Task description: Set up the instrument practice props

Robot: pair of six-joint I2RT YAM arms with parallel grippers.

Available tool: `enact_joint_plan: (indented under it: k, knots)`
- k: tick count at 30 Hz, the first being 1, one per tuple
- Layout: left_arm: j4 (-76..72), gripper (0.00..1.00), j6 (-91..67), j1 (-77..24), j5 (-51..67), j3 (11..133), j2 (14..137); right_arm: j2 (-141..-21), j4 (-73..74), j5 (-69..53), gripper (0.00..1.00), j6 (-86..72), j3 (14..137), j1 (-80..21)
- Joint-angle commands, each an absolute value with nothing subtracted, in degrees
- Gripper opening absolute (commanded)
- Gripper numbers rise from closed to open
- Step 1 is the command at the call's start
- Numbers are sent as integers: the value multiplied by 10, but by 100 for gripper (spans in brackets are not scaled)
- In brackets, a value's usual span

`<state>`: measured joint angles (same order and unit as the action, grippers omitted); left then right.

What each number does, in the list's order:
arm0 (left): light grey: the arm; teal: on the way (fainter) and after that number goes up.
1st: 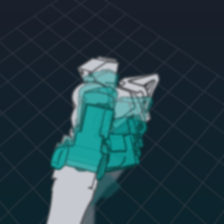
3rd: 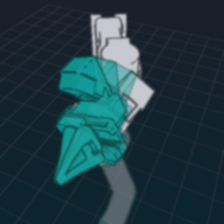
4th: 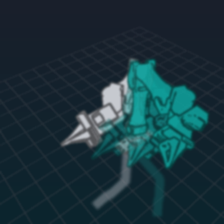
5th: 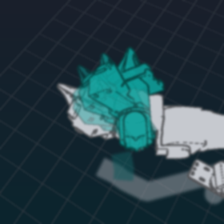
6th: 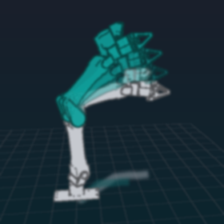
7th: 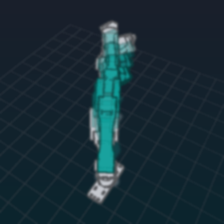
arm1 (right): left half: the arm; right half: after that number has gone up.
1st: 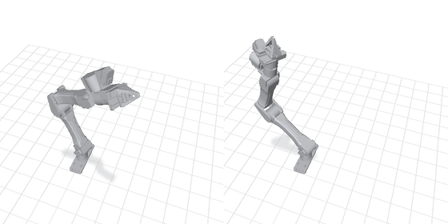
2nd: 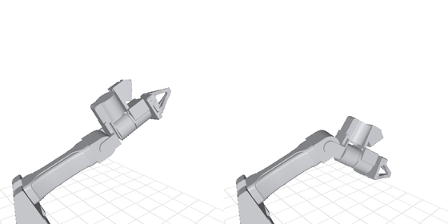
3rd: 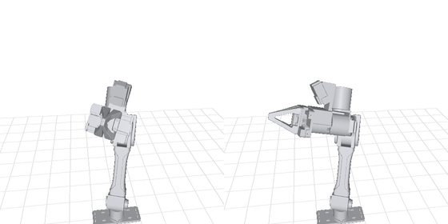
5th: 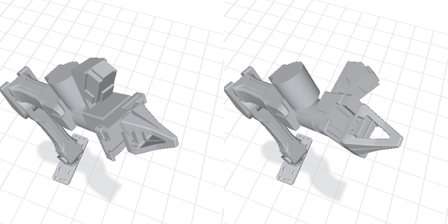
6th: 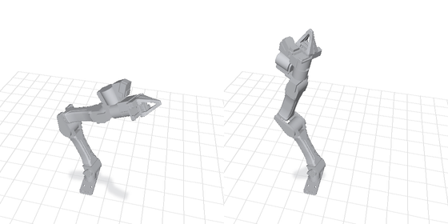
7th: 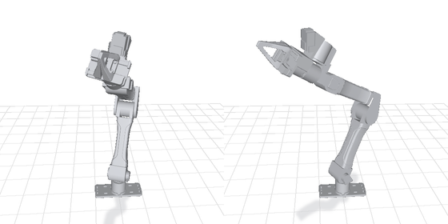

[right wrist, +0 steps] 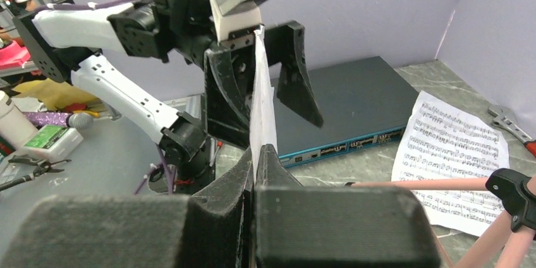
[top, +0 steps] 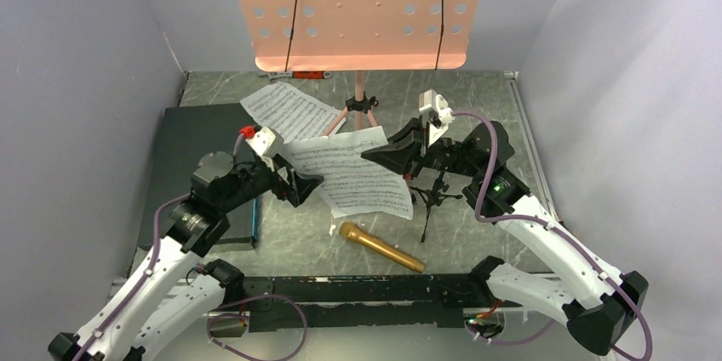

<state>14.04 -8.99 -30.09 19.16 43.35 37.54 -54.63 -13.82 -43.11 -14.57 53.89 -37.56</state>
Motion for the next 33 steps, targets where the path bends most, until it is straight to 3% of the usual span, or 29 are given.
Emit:
enact_joint_plan:
  k: [1,4,9,16,19,28,33]
  knots:
    - [-60,92,-144,-302,315,395,387,-533,-183,-438,0,-164,554,-378]
    - [-144,86,-171,-302,374,375,400,-529,-198,-432,0,-174,553,-377]
    - [-199,59,-198,-302,430,381,436,-532,-219,-421,0,-190,549,-377]
    - [-189,4,-205,-302,444,403,447,-541,-211,-394,0,-184,552,-377]
    - [-182,3,-207,-302,426,404,436,-550,-177,-366,5,-163,557,-377]
    - [-141,3,-205,-302,432,442,424,-553,-109,-327,55,-103,545,-377]
    - [-120,3,-207,-302,476,472,442,-567,-114,-390,55,-98,544,-377]
